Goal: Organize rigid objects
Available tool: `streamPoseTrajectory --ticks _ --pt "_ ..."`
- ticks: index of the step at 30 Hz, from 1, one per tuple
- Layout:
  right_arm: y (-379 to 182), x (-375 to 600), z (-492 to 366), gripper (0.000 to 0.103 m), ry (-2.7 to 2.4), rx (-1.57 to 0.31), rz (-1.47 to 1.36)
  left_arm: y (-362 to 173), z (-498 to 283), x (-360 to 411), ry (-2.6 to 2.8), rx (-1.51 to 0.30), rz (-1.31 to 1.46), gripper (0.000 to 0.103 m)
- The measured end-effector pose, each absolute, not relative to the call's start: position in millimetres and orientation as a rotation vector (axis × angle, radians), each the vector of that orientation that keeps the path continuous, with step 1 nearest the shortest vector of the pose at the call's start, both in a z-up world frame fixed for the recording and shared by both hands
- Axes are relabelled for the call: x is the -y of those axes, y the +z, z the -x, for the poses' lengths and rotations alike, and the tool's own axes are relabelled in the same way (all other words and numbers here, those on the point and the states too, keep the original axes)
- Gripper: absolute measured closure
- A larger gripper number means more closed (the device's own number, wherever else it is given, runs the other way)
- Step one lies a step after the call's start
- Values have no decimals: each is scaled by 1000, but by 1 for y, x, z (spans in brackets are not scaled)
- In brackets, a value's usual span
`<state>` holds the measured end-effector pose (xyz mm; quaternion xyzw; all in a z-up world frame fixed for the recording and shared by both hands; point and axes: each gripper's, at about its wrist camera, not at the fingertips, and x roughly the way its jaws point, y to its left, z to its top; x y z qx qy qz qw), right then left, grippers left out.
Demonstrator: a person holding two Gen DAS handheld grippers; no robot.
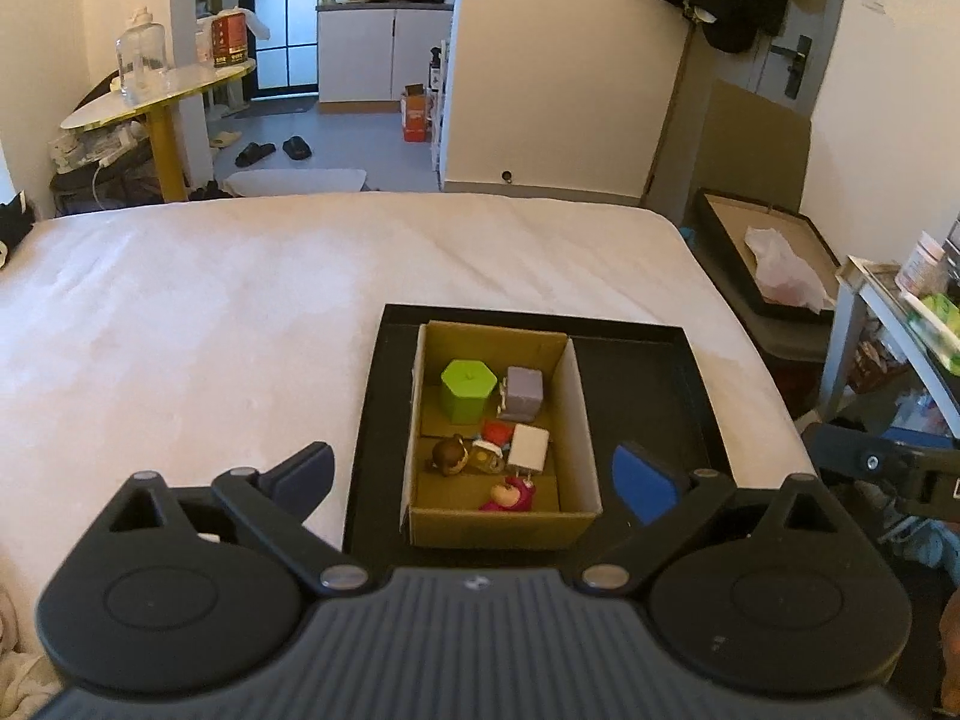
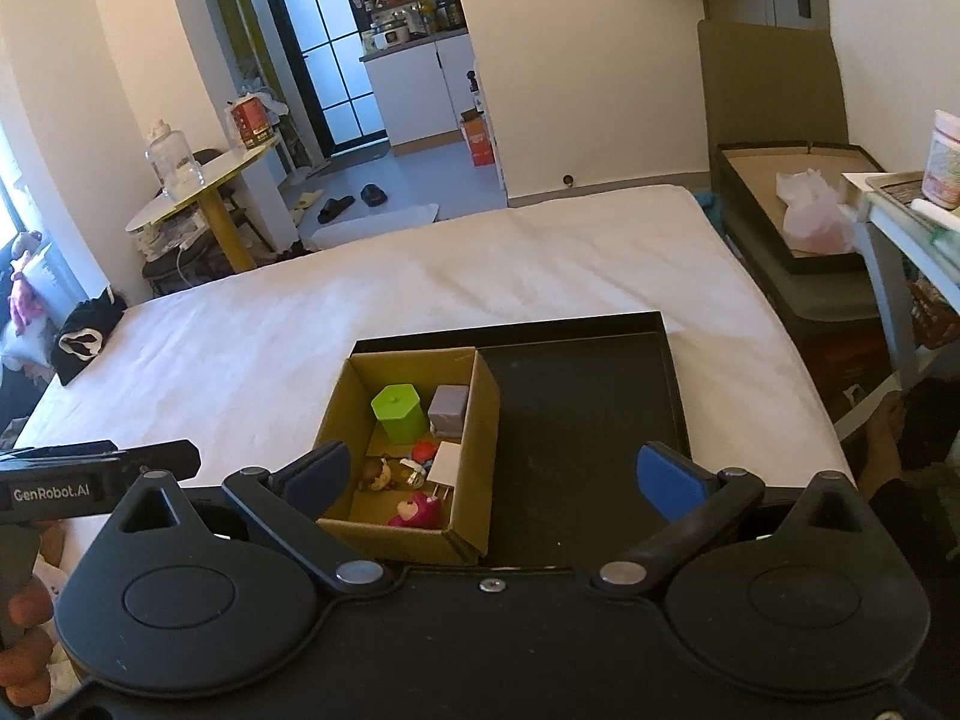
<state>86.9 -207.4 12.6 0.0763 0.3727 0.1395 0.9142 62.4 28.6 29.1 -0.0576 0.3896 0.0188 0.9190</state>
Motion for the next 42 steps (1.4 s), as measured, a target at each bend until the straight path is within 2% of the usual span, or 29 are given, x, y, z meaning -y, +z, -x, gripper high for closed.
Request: streamPoseTrajectory --ticks 9,22,42 --pt "27 205 -71 0 280 -786 -129 37 -41 -30 49 -828 93 4" --pt "45 207 -42 0 263 -762 -108 64 -10 -17 15 -776 36 4" --pt "55 204 -33 0 239 -737 -87 67 0 -22 -3 -789 98 4"
